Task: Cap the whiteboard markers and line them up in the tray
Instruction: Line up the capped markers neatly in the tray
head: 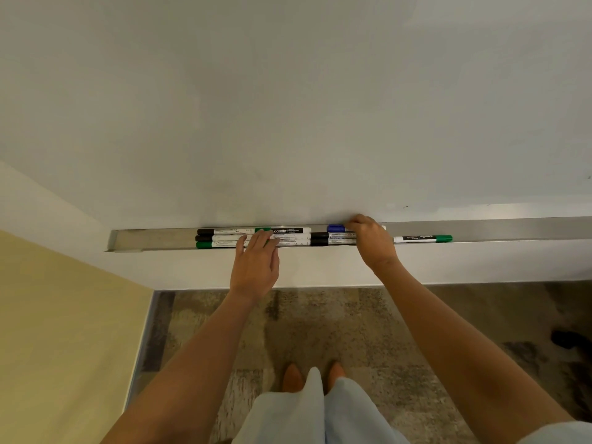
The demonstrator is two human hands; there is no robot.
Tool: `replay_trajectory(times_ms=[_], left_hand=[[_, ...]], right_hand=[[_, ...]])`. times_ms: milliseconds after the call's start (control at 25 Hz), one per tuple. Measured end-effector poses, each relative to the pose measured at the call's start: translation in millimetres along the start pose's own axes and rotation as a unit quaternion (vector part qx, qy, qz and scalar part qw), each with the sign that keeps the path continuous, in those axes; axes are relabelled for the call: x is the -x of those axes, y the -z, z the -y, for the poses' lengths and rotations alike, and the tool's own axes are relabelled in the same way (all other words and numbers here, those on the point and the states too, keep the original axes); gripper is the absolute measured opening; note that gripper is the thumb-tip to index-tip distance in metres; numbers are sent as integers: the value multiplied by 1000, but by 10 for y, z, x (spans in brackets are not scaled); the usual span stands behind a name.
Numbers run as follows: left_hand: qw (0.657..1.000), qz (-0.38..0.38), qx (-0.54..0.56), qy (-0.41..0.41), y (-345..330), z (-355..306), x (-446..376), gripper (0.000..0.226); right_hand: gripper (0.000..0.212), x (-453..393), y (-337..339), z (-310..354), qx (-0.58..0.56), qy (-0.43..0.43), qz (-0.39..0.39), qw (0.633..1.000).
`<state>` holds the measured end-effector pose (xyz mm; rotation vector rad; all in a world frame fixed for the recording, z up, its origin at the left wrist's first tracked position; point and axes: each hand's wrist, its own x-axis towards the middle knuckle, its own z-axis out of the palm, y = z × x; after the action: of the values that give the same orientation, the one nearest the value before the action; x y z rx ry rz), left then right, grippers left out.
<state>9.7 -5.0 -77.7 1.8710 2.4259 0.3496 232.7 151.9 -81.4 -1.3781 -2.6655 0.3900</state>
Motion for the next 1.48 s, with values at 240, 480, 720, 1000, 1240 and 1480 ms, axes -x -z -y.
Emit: replay_trajectory(times_ms=[240, 480, 720, 1000, 1240, 1480], left_hand=[[1000, 1, -2, -1, 4, 32, 24, 31], [1000, 5, -12, -7, 29, 60, 4, 31], [1000, 14, -18, -4, 59, 70, -49, 33], [999, 22, -24, -10, 49, -36, -59, 35], [1000, 12, -11, -19, 18, -183, -99, 33], [999, 17, 9, -44, -4, -457, -192, 32]], right_hand=[[29, -27, -31, 127, -15, 22, -7, 1000], [32, -43, -86, 245, -32, 33, -21, 999], [27, -34, -122, 315, -48, 50, -44, 997], [25, 238, -61, -45, -63, -50, -183, 980], [37, 734, -65, -760, -30, -173, -160, 971], [16, 565, 170, -986, -44, -66, -86, 993]])
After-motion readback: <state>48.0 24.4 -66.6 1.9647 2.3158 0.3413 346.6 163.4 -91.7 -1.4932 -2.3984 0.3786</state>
